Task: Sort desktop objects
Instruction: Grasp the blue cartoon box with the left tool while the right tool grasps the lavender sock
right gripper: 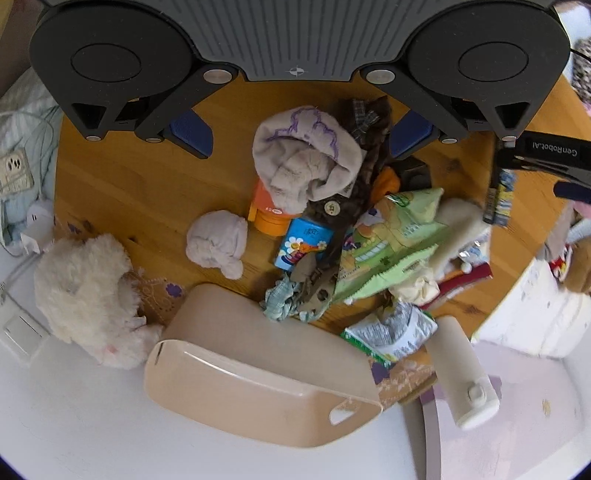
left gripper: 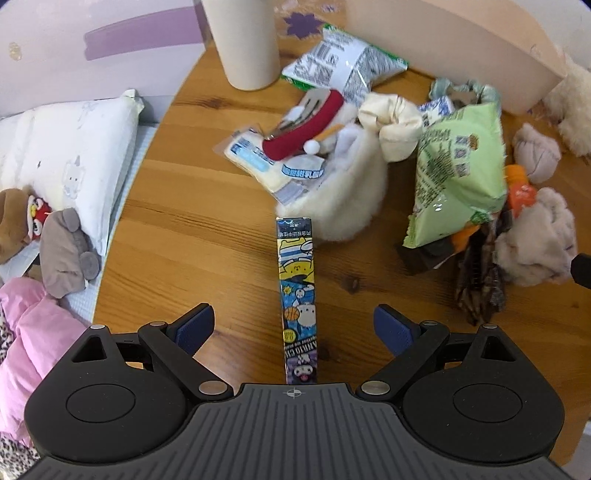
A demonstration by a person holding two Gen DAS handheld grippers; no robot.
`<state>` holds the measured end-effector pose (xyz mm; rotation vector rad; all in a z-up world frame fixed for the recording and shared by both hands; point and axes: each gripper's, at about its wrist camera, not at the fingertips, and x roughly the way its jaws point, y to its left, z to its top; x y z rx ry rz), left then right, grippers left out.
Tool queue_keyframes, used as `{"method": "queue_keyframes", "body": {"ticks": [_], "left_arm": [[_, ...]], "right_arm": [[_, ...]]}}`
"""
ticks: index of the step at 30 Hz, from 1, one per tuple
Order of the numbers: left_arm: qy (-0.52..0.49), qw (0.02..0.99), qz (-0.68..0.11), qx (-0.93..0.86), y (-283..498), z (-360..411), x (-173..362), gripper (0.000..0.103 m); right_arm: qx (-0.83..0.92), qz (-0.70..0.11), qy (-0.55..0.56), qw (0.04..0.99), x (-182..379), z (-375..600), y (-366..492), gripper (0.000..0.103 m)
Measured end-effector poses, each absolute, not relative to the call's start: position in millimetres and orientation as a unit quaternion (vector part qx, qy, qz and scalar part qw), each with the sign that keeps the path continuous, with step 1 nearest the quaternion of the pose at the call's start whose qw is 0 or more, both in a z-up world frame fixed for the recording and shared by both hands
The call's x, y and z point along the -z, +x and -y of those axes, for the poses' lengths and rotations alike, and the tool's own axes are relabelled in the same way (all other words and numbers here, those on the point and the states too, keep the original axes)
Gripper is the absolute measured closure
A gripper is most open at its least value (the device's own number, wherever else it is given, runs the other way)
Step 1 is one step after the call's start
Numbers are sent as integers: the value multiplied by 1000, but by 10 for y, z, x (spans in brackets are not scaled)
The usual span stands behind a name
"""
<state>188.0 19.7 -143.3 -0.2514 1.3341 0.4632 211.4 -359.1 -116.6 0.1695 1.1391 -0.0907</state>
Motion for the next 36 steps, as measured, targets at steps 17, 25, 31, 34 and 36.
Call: {"method": "queue_keyframes", "body": {"ticks": [17, 25, 31, 34, 36], "left_arm": [[-111, 751, -603, -246, 1903, -327, 2022, 10], [-132, 776, -577, -221, 1821, -353, 2013, 35], [-109, 791, -568, -197, 1833, -249, 1941, 79], [-98, 794, -573, -178, 1851, -216, 1929, 79], [-98, 793, -576, -173, 1860, -205, 1909, 79]], "right_arm": [[45, -556, 138, 818, 1768, 3667, 2382, 9], [46, -560, 177, 808, 1890, 3670, 2377, 31], [45, -540, 209, 814, 1857, 3745, 2295, 48], [47, -528, 215, 820, 1840, 3775, 2247, 56], [46, -522, 211, 825, 1824, 3779, 2222, 61]]}}
